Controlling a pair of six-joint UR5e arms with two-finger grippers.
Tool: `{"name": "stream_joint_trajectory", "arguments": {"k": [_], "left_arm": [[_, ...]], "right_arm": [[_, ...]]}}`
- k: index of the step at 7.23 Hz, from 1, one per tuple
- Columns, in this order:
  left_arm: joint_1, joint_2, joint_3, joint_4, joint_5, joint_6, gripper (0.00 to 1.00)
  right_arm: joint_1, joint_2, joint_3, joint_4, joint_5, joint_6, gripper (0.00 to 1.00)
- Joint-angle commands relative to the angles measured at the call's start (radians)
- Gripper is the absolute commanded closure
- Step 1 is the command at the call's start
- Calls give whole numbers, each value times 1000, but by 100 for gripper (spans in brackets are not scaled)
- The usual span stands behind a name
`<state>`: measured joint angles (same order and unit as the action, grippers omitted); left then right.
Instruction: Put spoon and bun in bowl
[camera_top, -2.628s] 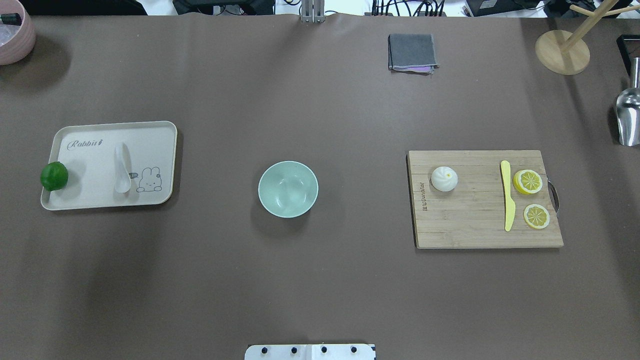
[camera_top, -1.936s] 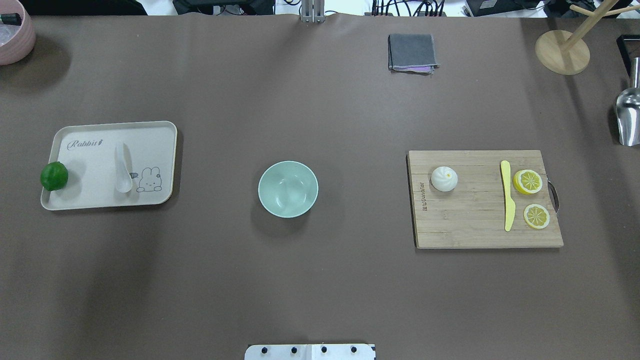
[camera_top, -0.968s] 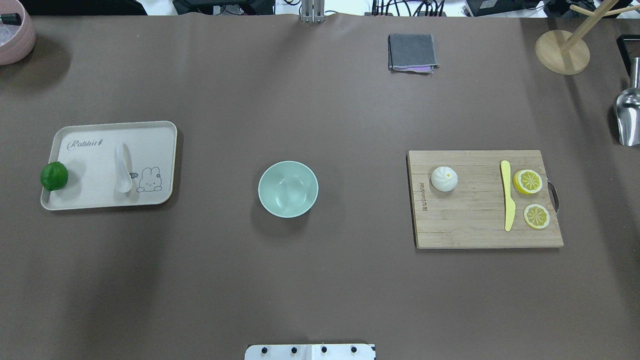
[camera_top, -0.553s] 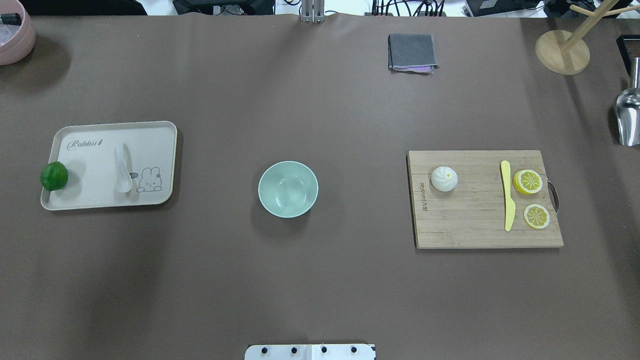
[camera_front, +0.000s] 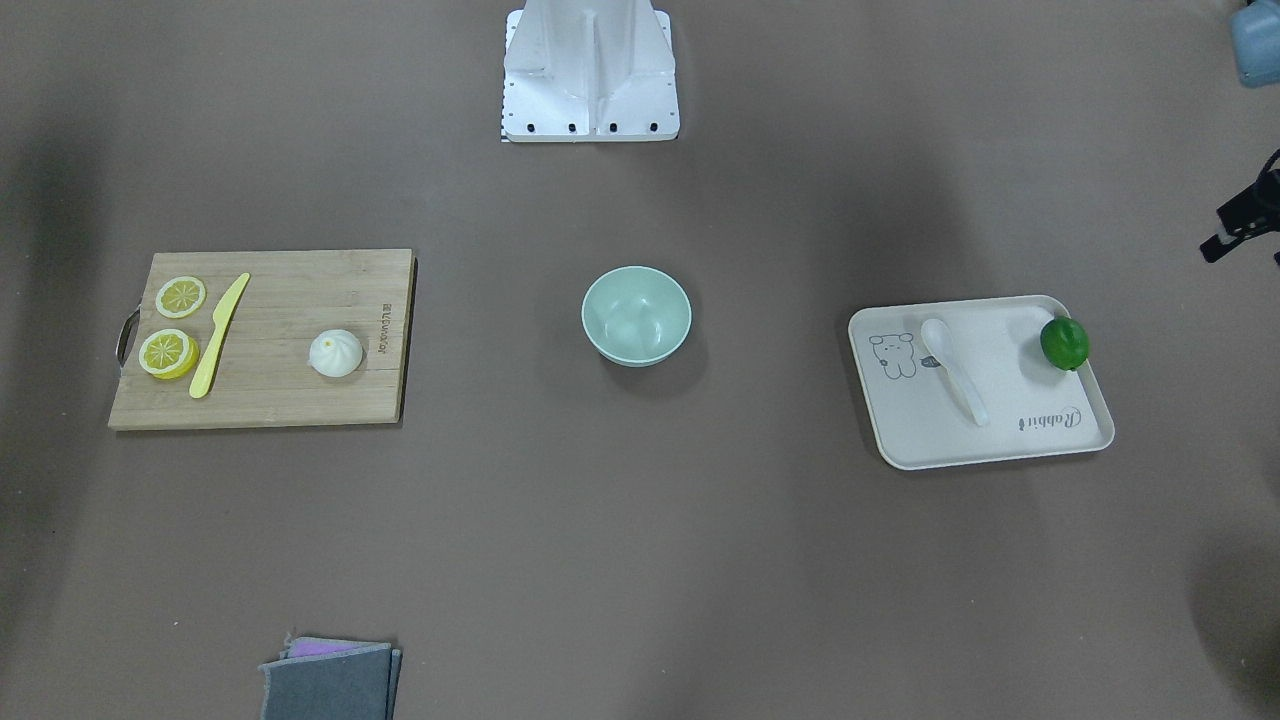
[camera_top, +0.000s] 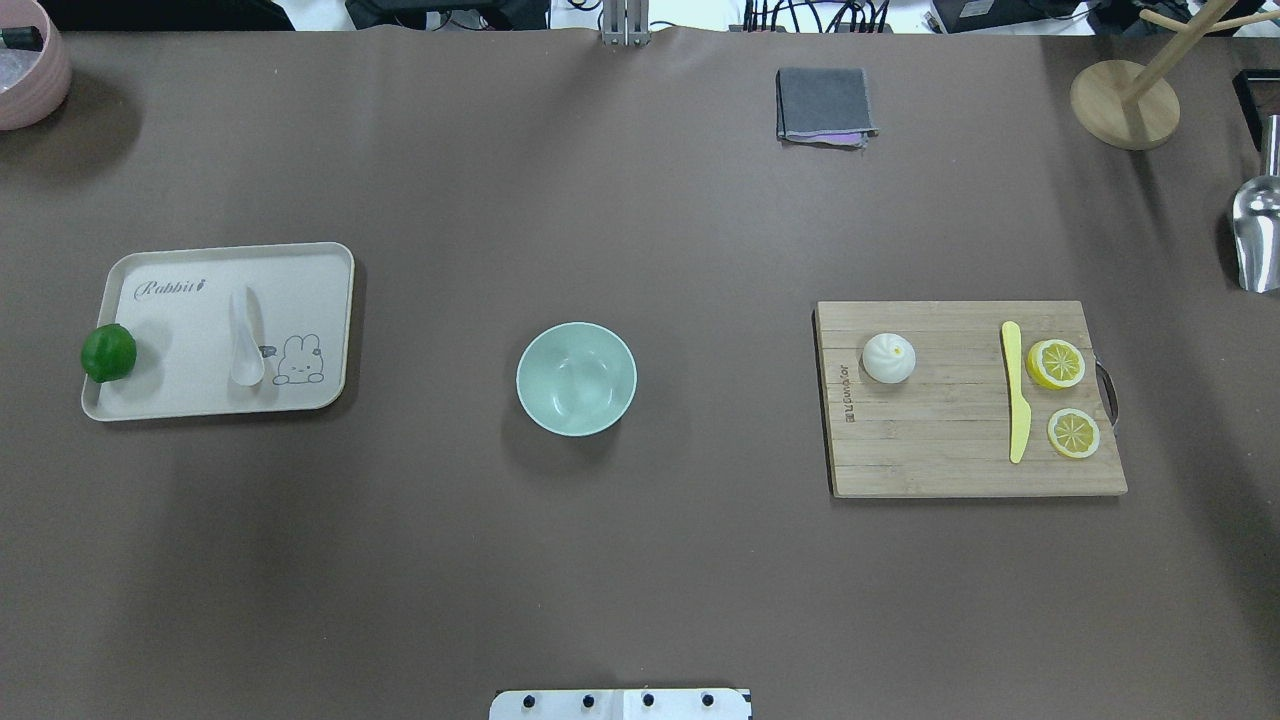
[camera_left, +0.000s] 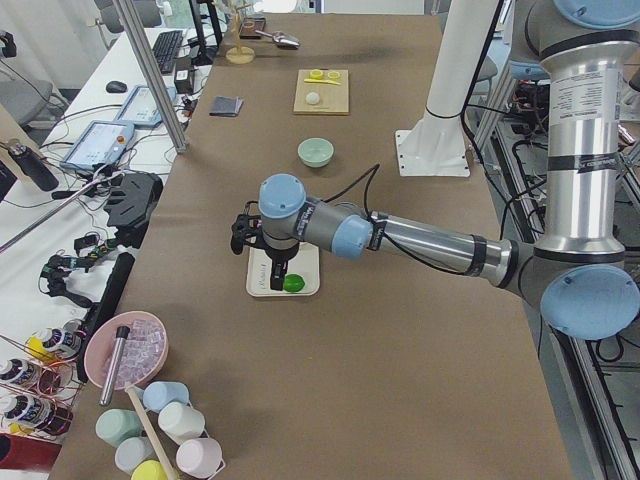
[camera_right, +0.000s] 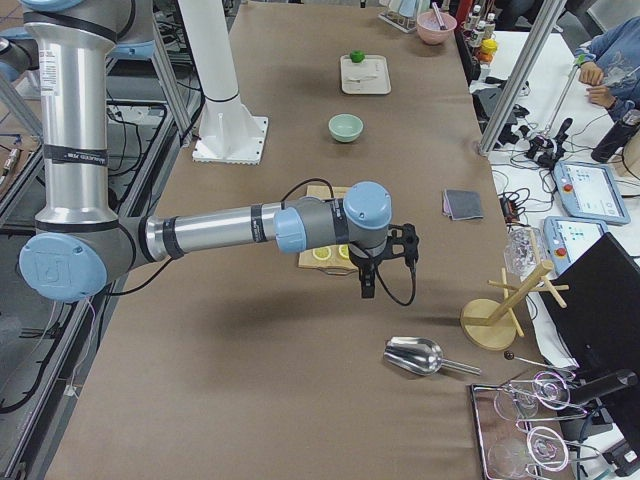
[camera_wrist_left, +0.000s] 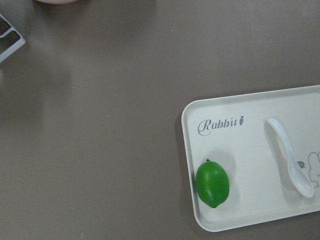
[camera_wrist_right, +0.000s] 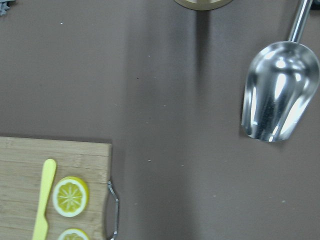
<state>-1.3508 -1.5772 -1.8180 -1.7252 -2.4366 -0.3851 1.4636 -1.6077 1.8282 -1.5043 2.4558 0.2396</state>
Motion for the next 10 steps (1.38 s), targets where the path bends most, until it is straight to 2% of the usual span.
{"name": "stream_joint_trajectory", "arguments": {"k": [1,2,3,5,6,7,8,9,10], "left_arm": [[160,-107,67,-4,34,-78,8],[242,-181,84,-2,139,-233,8],[340,-222,121,-4,210,-342,8],[381,-282,244,-28,218,-362,15],[387,-286,278,-52,218,-365,17],[403,-314,331,-54,209,-365,23],[424,-320,342,-54,211,-365,24],[432,-320,342,-56,211,-365,32],[432,-320,347,-56,215,-362,46]], "right_arm": [[-224,56,40,137,-80,326,1],[-362,113,34,178,-174,492,2],[-434,150,33,179,-211,560,2],[-485,184,34,180,-212,622,2],[-492,196,40,180,-212,647,2],[-512,202,40,180,-224,671,2],[-525,209,39,180,-241,675,2],[-526,209,40,180,-244,675,2],[-526,212,39,180,-244,675,2]]}}
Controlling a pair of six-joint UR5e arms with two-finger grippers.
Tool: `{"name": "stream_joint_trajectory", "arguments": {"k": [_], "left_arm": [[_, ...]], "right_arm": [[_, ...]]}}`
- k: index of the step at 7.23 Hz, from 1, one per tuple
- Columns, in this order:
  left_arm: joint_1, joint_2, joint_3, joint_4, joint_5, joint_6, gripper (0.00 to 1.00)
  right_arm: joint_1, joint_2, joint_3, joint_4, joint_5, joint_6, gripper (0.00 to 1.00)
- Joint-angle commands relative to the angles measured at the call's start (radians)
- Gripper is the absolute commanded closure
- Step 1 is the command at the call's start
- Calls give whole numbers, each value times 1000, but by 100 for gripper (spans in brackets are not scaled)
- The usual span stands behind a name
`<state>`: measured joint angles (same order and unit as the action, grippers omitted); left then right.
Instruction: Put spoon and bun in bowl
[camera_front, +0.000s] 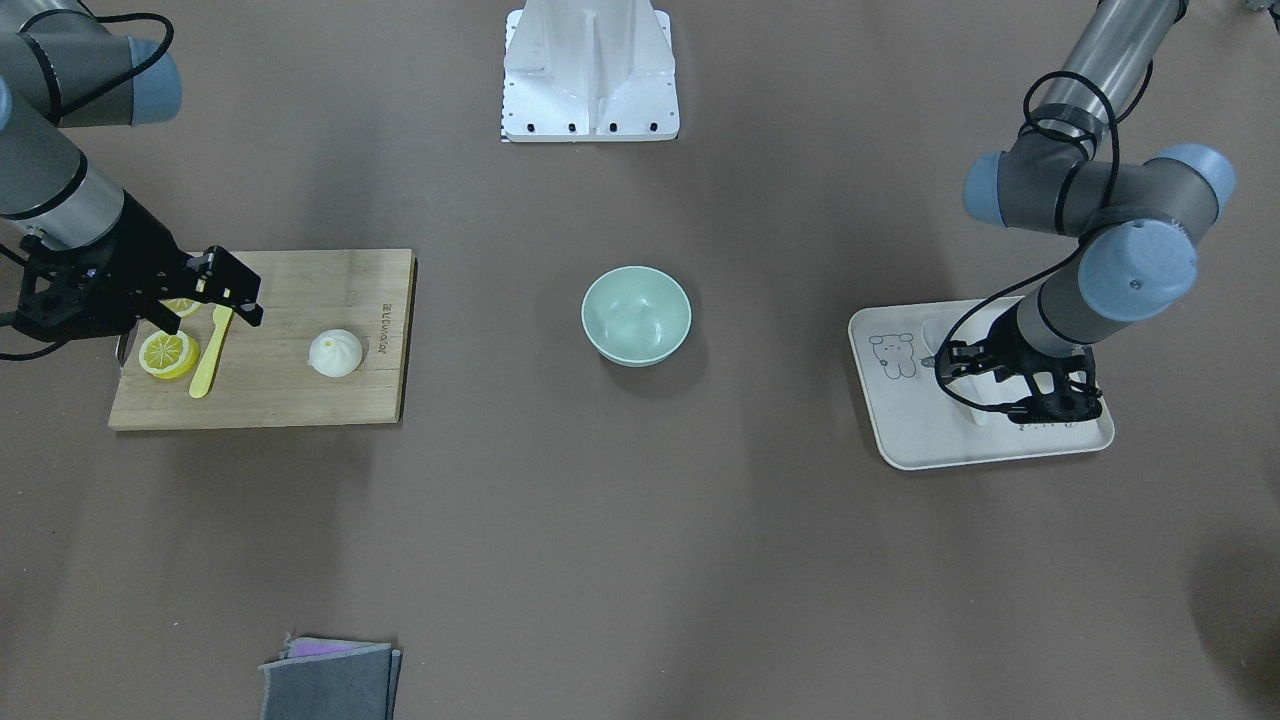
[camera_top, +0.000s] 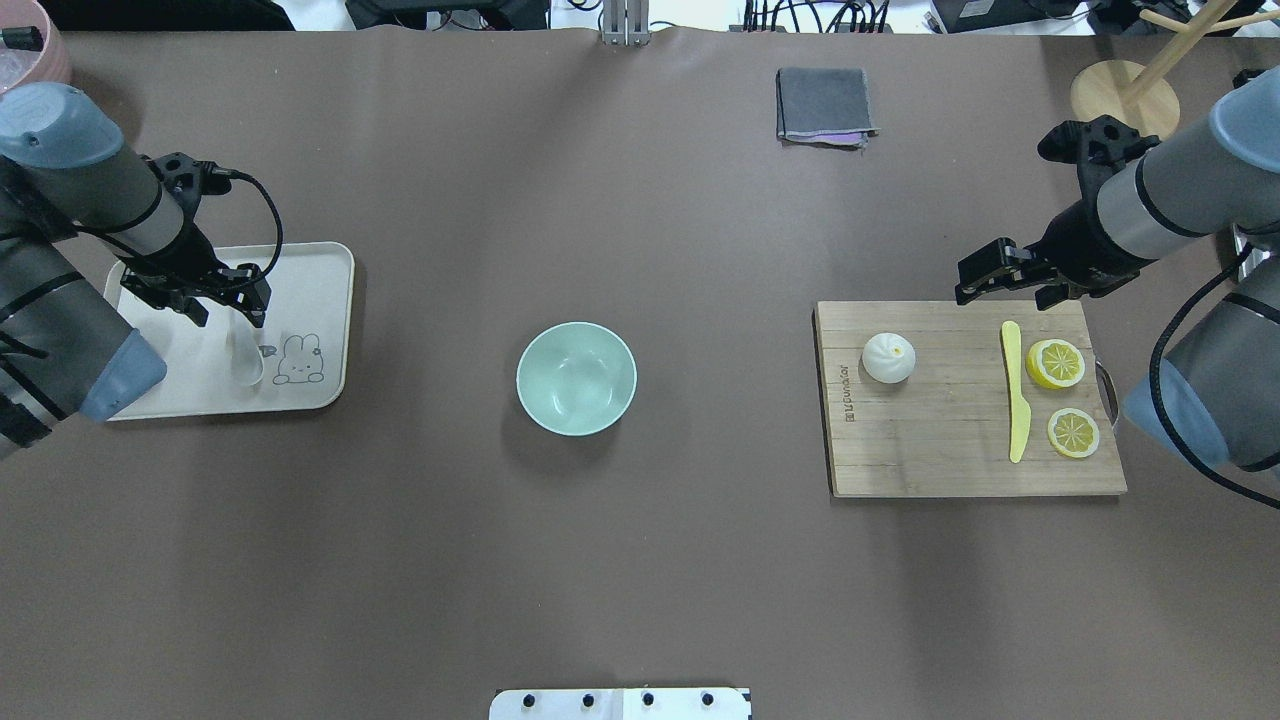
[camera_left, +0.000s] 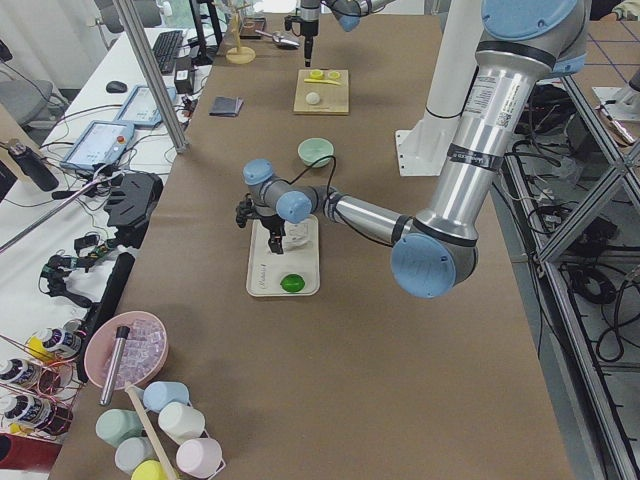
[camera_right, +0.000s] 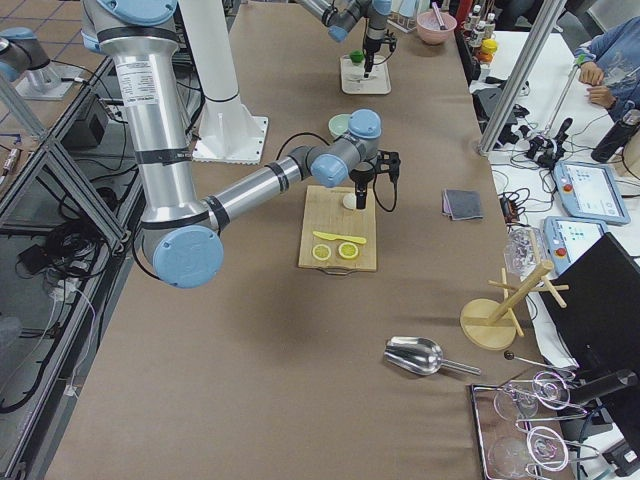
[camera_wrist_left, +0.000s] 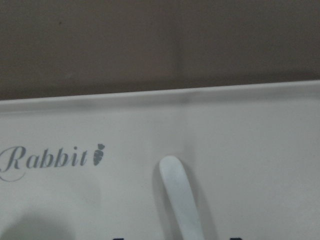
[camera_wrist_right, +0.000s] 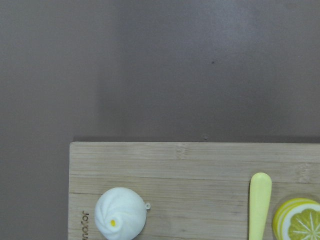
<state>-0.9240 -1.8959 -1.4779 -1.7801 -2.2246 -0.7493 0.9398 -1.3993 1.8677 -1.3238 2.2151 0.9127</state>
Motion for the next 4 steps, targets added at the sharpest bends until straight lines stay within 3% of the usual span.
{"name": "stream_joint_trajectory", "arguments": {"k": [1,2,4], "left_arm": [[5,0,4,-1,3,2,81],[5,-2,2,-2,3,1,100],[5,-18,-8,-4,0,-1,100]], "right_arm": [[-4,5,-1,0,-3,3,2],[-6,5,-1,0,-3,3,2],[-6,5,-2,0,-3,3,2]]}}
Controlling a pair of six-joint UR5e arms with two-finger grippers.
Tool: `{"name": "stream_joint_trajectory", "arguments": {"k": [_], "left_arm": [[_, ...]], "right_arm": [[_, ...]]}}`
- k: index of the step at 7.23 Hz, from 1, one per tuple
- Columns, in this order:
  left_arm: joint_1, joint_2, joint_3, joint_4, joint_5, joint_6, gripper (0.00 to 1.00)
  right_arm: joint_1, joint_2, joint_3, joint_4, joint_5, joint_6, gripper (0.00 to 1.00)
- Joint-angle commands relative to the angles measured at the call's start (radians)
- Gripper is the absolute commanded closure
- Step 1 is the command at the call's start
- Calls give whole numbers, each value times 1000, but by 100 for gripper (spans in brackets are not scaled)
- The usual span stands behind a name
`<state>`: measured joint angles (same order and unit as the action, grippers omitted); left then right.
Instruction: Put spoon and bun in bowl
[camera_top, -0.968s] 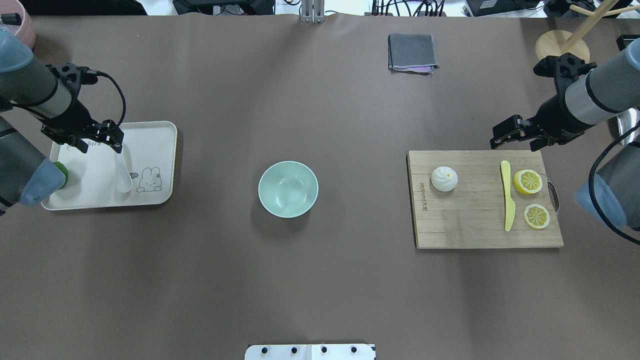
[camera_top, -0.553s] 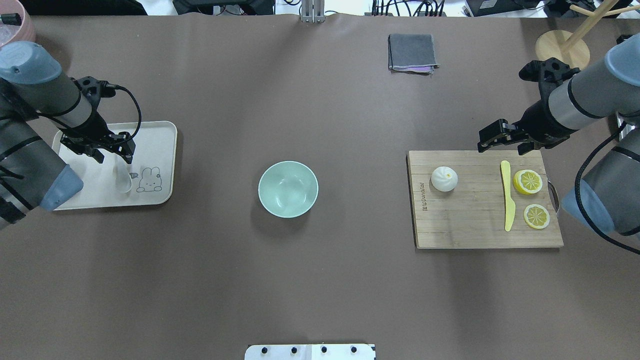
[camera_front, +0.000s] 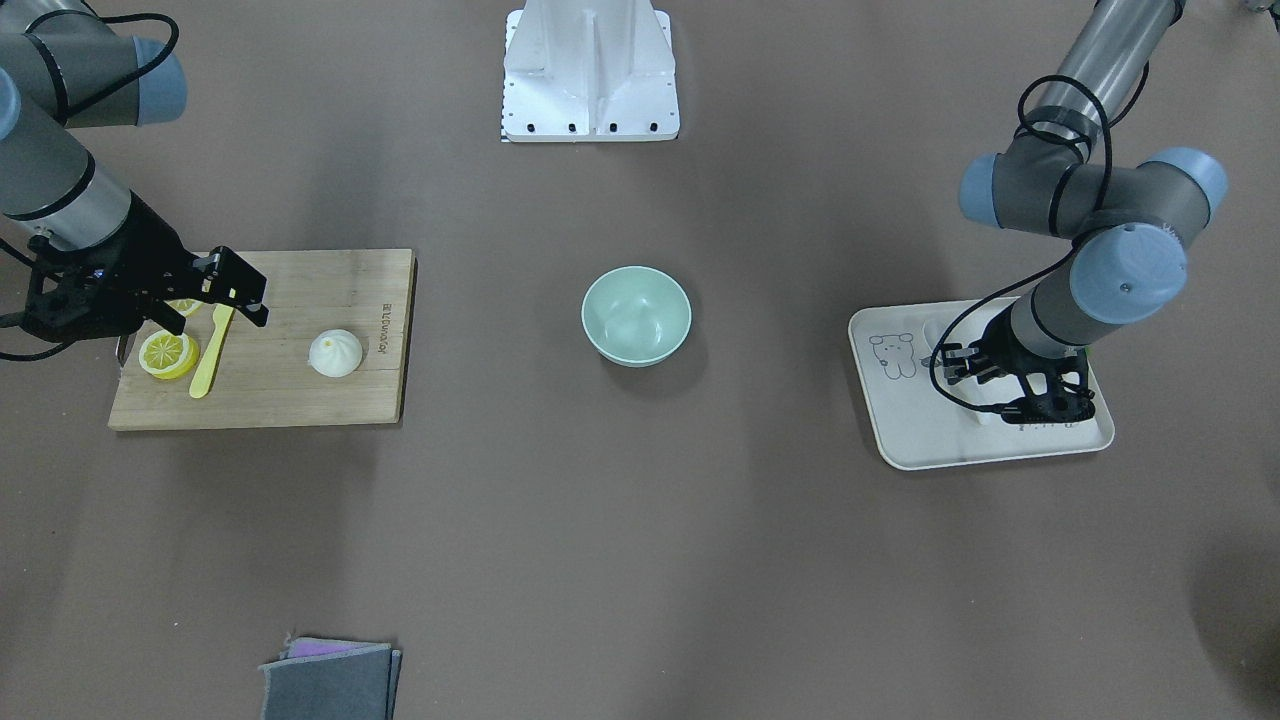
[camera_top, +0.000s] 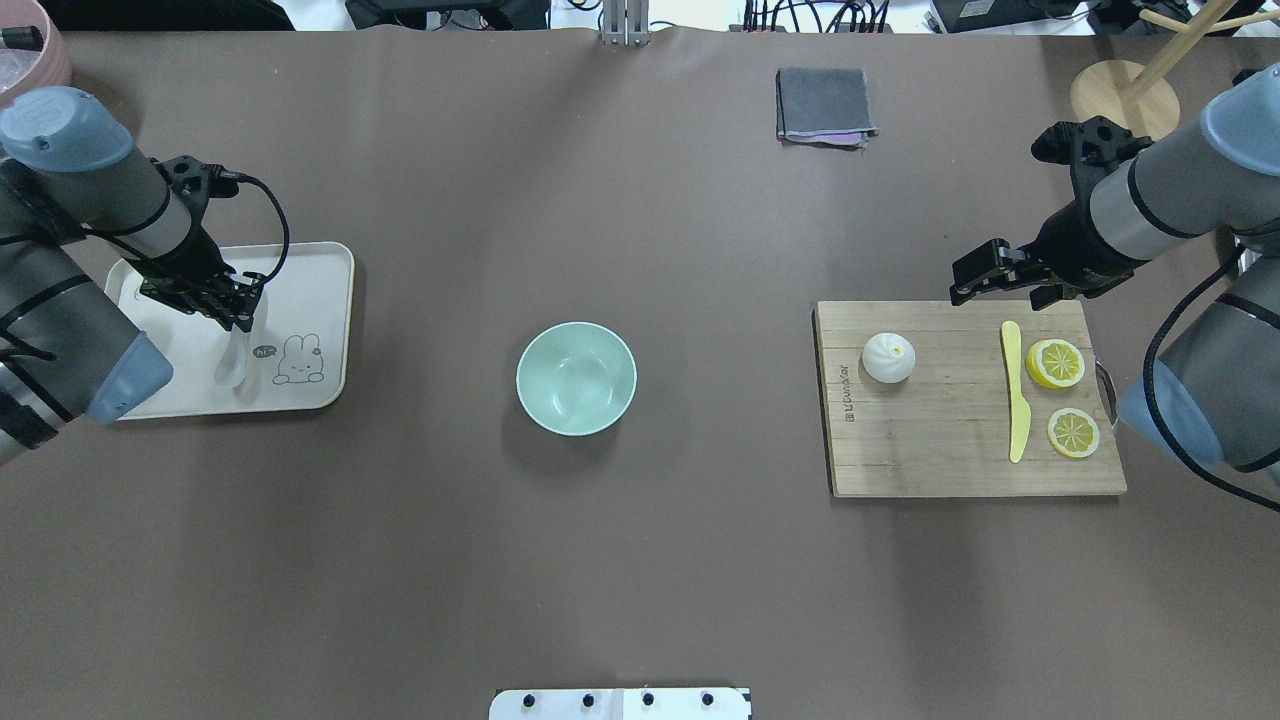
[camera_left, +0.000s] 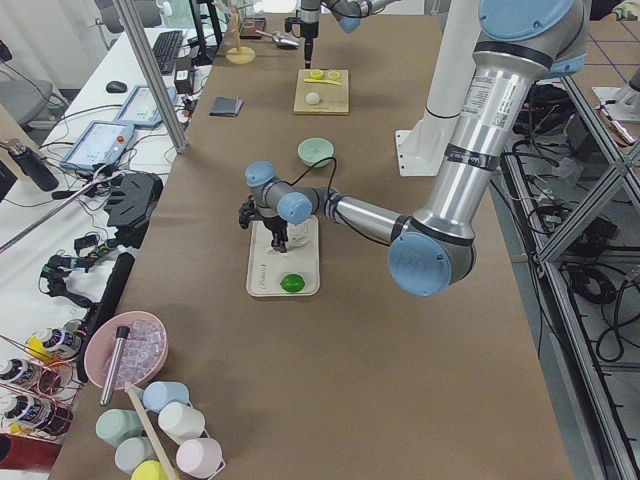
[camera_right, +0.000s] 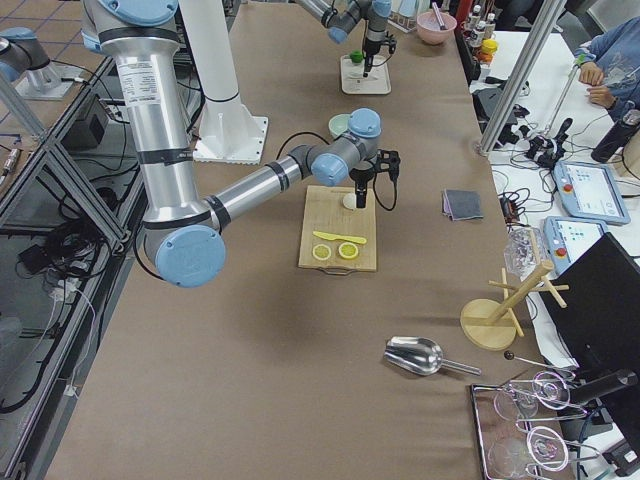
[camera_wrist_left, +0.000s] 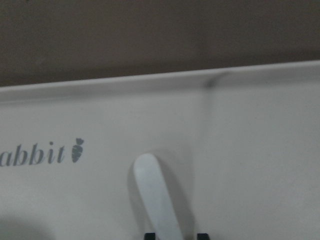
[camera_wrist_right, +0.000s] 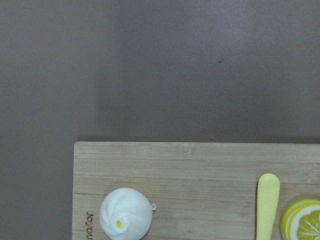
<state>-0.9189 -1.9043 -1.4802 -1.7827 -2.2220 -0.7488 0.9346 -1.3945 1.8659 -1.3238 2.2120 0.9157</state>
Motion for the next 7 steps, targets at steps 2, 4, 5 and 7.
{"name": "stream_joint_trajectory", "arguments": {"k": [2,4,5,7], "left_arm": [[0,-27,-85,-11,-16,-7,100],[73,-167,-132,-9,-47,-213,100],[174,-246,-123,-9,3,-280,100],[274,-341,-92,-23,122,-336,100]], "right_arm": [[0,3,4,0,0,0,2],[-41,11,4,0,-47,43,2],[-84,11,3,0,-90,57,2],[-132,11,-4,0,-121,66,2]]}}
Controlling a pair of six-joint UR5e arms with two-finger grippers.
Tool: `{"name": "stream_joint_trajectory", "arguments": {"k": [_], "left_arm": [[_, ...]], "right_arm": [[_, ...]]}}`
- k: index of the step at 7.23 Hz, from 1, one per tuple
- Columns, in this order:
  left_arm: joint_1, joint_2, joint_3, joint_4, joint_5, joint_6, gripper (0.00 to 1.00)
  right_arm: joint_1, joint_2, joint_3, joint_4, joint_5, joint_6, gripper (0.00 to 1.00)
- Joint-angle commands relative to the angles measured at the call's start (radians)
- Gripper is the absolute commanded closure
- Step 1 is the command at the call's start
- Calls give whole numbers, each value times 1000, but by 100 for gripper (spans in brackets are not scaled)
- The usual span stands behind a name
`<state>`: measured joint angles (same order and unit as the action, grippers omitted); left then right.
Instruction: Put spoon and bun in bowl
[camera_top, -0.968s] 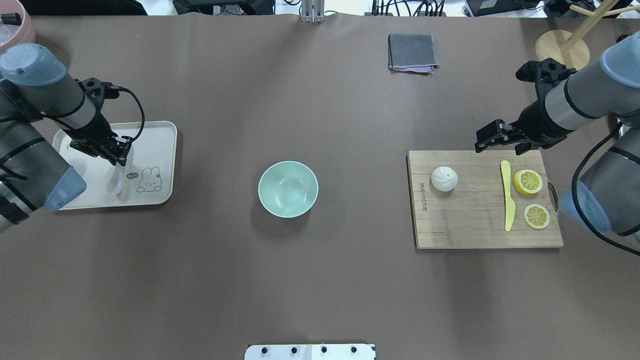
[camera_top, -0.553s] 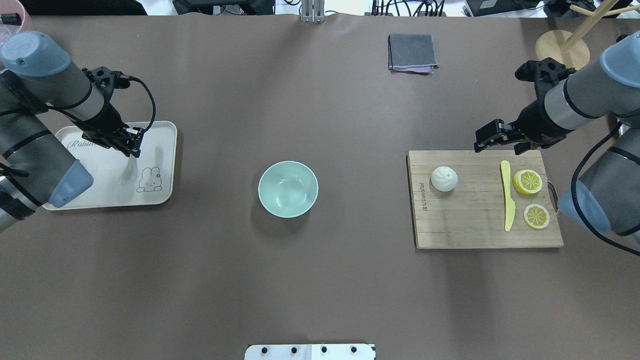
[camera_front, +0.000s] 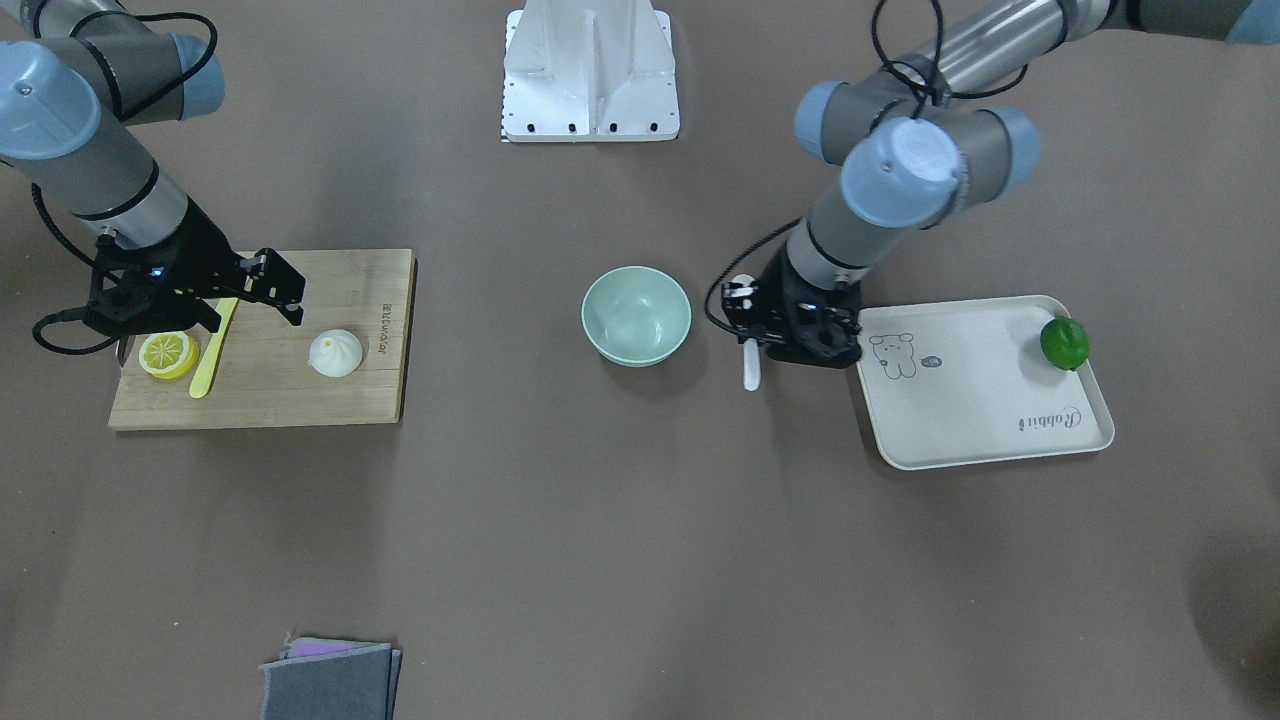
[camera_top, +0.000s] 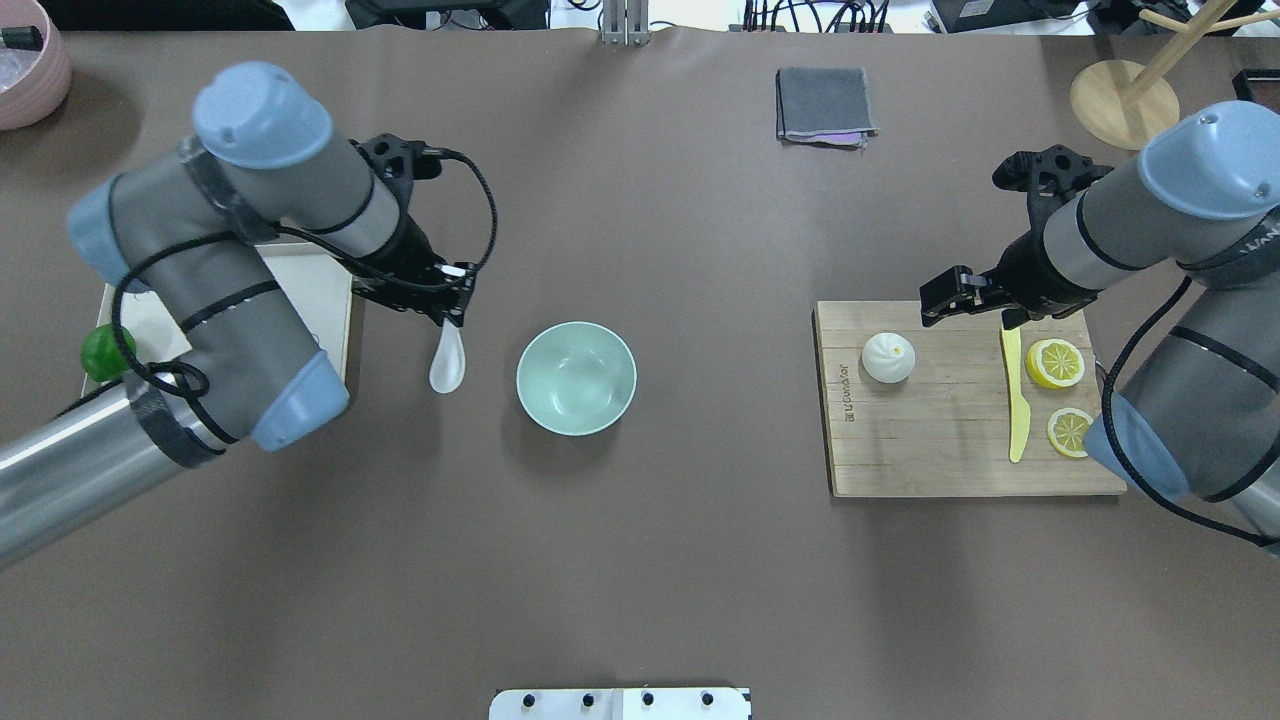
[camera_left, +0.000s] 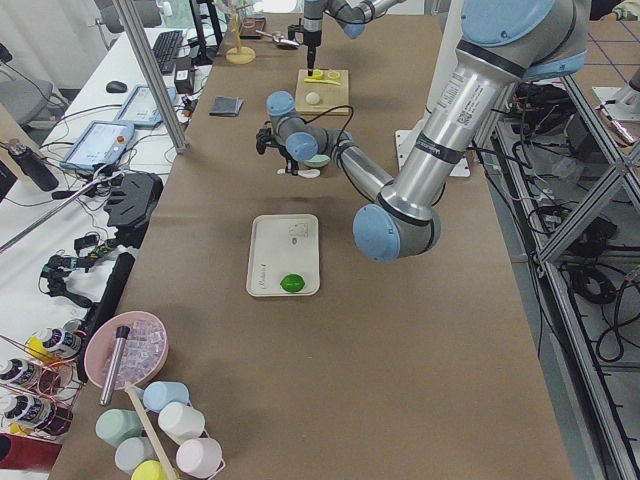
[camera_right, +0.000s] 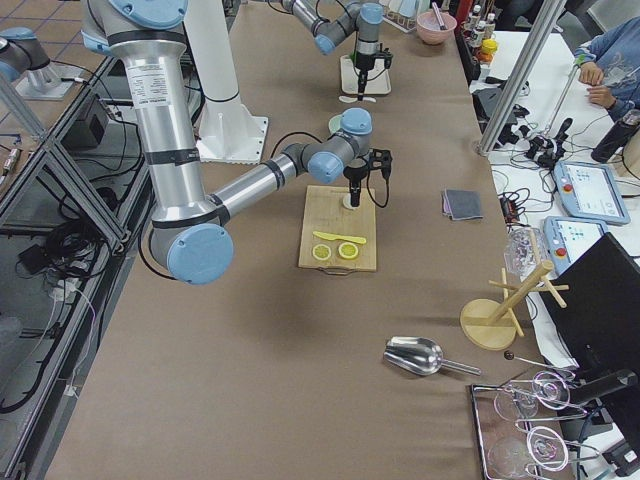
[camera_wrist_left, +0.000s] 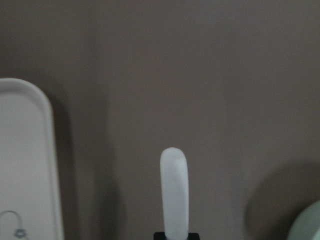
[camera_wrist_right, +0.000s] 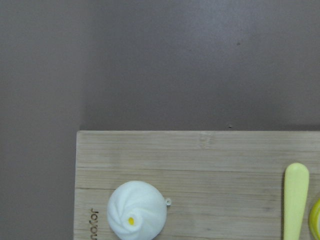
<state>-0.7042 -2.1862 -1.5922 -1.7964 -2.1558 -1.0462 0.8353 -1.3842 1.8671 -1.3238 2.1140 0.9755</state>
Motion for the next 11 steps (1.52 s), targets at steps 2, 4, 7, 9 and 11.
{"name": "stream_joint_trajectory", "arguments": {"k": [2,4,7,9,11], "left_arm": [[83,-102,110,-110,95,-58,100],[83,-106,117,-130,96,-66,100],[83,-115,107,-129,97,-64,3],[83,-115,107,-129,115,-64,3],[81,-113,103,-129,119,-64,3]], "right_arm": [[-67,2,-9,0,-63,5,2],[-87,36,-31,0,-86,6,2],[-114,92,-104,0,-124,5,5],[-120,102,-126,15,-131,5,40],[-119,100,-129,17,-123,-7,100]]}}
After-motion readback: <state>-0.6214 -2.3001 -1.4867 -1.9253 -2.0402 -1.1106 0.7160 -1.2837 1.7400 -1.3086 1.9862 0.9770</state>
